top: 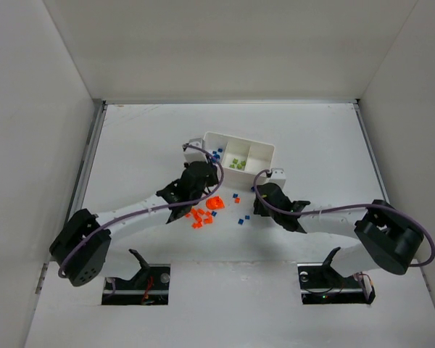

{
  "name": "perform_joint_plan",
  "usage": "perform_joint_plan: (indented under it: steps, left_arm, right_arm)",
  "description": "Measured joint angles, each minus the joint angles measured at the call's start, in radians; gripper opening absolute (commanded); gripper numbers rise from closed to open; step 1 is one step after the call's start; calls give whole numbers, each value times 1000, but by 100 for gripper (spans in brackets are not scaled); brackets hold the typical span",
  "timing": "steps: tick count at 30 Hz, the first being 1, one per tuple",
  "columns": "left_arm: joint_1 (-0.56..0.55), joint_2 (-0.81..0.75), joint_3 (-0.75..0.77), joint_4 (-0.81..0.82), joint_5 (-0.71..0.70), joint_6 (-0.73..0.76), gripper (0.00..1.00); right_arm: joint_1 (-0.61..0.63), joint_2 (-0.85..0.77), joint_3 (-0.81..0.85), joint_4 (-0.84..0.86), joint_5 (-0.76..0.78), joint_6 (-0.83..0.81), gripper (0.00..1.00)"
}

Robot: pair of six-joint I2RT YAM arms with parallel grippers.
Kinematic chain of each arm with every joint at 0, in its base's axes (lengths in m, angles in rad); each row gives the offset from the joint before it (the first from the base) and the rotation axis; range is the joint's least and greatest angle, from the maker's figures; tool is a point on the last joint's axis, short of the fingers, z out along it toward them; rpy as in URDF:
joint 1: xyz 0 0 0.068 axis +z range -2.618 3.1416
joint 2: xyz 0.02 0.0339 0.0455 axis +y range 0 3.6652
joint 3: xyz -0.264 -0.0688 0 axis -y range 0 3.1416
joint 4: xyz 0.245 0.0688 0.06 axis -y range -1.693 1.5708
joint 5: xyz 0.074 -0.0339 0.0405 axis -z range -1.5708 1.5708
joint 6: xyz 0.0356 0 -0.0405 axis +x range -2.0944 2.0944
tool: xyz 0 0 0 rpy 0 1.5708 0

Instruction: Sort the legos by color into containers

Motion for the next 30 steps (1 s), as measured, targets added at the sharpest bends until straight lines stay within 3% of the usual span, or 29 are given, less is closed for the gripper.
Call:
perform_joint_plan:
  steps: [8,13,16,21,26,30]
  left_arm:
    - [158,207,221,29,103,7,15]
    - [197,378,328,17,154,14,16]
    - [198,431,362,-3,168,18,22]
    - [196,447,376,-24,168,26,39]
    - [194,430,362,-25,158,27,39]
    - [173,321,264,-26,142,29,39]
  right_arm:
    - [0,50,34,19,6,-11,39]
    - [0,55,35,23,15,-11,37]
    - [0,55,35,22,19,-11,35]
    - [0,59,36,23,22,-11,31]
    - [0,76,49,24,29,-14,23]
    - [0,84,55,27,31,-15,19]
